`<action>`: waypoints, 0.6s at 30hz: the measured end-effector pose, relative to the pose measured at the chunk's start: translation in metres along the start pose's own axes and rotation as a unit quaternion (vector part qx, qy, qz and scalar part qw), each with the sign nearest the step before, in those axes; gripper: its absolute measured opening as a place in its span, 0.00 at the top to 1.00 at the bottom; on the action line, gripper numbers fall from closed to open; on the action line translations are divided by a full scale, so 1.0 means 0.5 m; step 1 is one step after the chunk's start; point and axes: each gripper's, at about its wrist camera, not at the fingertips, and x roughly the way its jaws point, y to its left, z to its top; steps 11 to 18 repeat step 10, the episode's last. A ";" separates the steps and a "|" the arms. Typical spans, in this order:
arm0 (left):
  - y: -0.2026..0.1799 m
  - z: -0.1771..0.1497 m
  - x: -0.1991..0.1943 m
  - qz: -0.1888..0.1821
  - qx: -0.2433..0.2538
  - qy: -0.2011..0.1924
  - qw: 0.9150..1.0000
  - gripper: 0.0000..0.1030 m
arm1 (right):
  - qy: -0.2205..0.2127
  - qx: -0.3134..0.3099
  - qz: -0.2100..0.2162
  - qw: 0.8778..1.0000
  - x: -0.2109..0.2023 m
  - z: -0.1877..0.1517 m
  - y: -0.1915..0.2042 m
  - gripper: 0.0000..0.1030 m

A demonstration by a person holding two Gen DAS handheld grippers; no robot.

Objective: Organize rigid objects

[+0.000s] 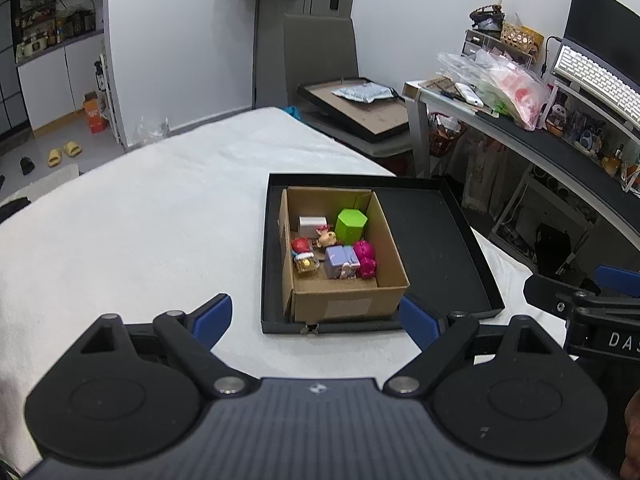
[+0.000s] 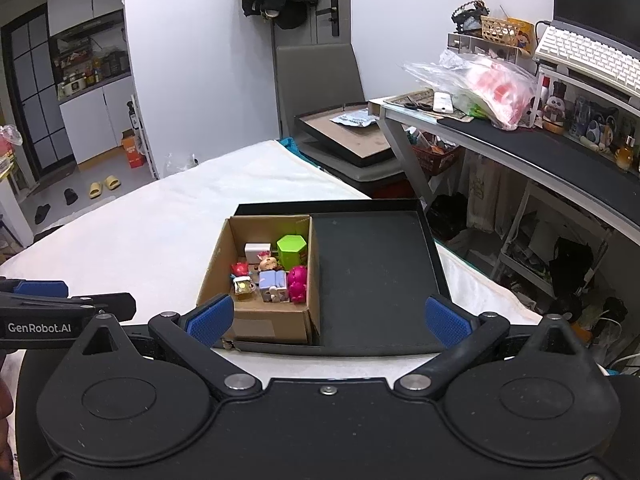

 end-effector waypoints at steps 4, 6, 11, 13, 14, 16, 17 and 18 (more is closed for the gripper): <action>-0.004 0.004 -0.006 0.005 0.008 -0.010 1.000 0.13 | -0.005 -0.002 0.000 1.000 -0.003 0.002 0.003 0.00; -0.003 0.006 -0.008 0.004 0.008 -0.014 1.000 0.13 | -0.005 -0.001 0.001 1.000 -0.003 0.002 0.002 0.00; -0.004 0.009 -0.004 0.002 0.011 -0.013 1.000 0.13 | -0.005 0.001 0.000 1.000 -0.001 0.001 0.001 0.00; -0.004 0.009 -0.004 0.002 0.011 -0.013 1.000 0.13 | -0.005 0.001 0.000 1.000 -0.001 0.001 0.001 0.00; -0.004 0.009 -0.004 0.002 0.011 -0.013 1.000 0.13 | -0.005 0.001 0.000 1.000 -0.001 0.001 0.001 0.00; -0.004 0.009 -0.004 0.002 0.011 -0.013 1.000 0.13 | -0.005 0.001 0.000 1.000 -0.001 0.001 0.001 0.00; -0.004 0.009 -0.004 0.002 0.011 -0.013 1.000 0.13 | -0.005 0.001 0.000 1.000 -0.001 0.001 0.001 0.00; -0.004 0.009 -0.004 0.002 0.011 -0.013 1.000 0.13 | -0.005 0.001 0.000 1.000 -0.001 0.001 0.001 0.00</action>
